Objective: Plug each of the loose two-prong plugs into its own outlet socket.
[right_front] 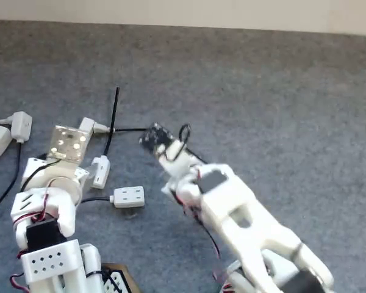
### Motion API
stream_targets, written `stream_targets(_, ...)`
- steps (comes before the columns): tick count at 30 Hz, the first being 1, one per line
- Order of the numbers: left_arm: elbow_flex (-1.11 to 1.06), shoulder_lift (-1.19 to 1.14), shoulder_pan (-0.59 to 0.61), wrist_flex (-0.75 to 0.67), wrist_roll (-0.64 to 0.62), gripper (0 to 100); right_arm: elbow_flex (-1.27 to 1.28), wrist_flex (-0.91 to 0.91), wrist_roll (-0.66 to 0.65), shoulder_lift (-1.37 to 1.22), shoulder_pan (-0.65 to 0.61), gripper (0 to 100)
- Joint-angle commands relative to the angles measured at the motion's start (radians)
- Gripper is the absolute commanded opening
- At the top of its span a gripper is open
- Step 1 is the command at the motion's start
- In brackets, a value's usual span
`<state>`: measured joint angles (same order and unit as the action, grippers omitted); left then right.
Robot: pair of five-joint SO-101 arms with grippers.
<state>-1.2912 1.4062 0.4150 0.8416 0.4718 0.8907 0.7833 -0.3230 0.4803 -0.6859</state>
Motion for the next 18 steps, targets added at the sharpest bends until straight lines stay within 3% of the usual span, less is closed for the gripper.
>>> stream_targets(1, 0.124, -0.001, -0.091, 0.107, 0.002, 35, 0.173, -0.133, 0.02, 0.318, -0.11, 0.5)
stream_targets(6, 0.236, -0.001, -0.154, 0.176, -0.052, 35, 0.277, -0.136, 0.02, 0.432, -0.205, 0.5)
stream_targets(12, 0.213, -0.001, -0.259, 0.19, -0.055, 35, 0.297, -0.133, 0.055, 0.464, -0.289, 0.5)
stream_targets(18, 0.203, -0.065, -0.332, 0.193, -0.077, 35, 0.291, -0.104, 0.097, 0.489, -0.282, 0.5)
